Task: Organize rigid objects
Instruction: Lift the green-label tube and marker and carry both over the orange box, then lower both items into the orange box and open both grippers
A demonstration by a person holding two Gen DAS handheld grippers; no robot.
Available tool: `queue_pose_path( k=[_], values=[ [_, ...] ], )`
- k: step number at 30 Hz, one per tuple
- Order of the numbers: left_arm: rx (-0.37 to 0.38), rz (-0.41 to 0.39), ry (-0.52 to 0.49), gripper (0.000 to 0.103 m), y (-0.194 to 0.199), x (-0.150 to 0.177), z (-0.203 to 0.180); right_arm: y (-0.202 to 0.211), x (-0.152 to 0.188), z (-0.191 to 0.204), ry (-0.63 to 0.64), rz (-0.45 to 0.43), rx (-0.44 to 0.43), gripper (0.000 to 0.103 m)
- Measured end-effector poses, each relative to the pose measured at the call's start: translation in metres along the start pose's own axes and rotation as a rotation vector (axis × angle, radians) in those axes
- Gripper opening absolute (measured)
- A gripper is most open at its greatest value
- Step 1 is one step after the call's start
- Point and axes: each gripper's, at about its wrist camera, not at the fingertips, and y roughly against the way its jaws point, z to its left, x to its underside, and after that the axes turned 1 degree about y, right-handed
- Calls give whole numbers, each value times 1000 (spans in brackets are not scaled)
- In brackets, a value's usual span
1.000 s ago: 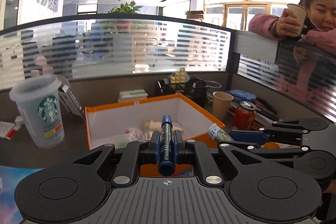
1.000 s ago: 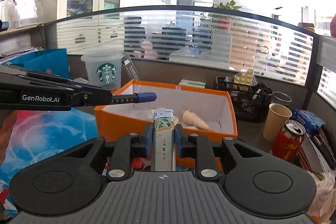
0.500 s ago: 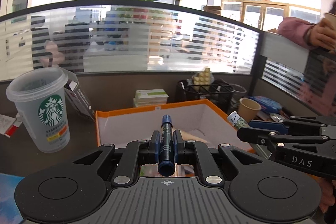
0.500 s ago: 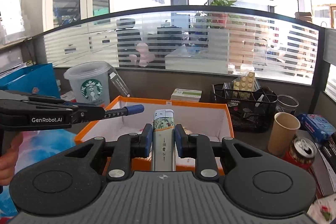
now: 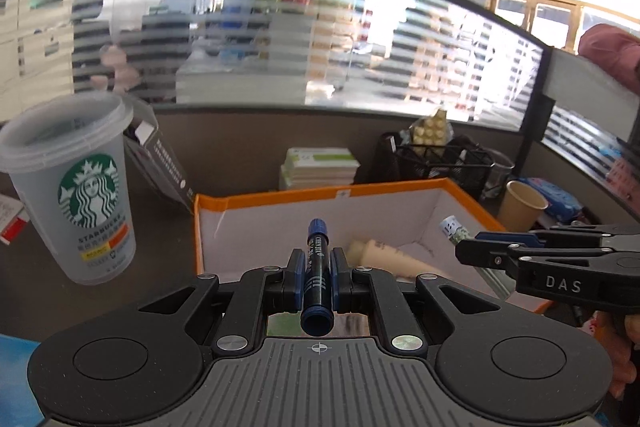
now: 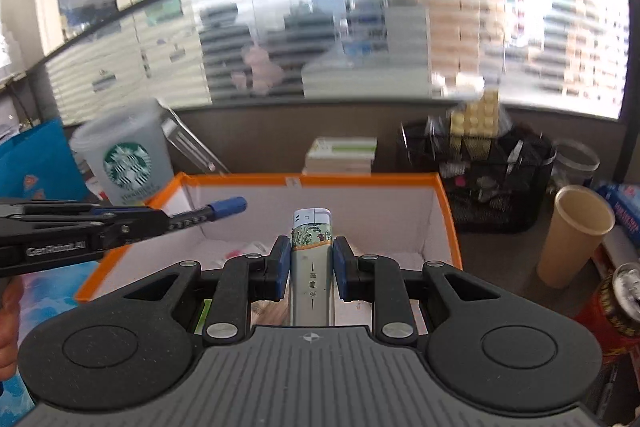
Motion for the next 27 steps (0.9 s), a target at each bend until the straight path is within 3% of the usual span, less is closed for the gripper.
queue_pose_path(
  k=[20,27],
  values=[
    [0,93,-16,11,-44,13,1,-81,7,-3,61,276,39,21],
    [-10,105,-27,11,-47,15,-1,-86,6,3,97,316,45,22]
  ],
)
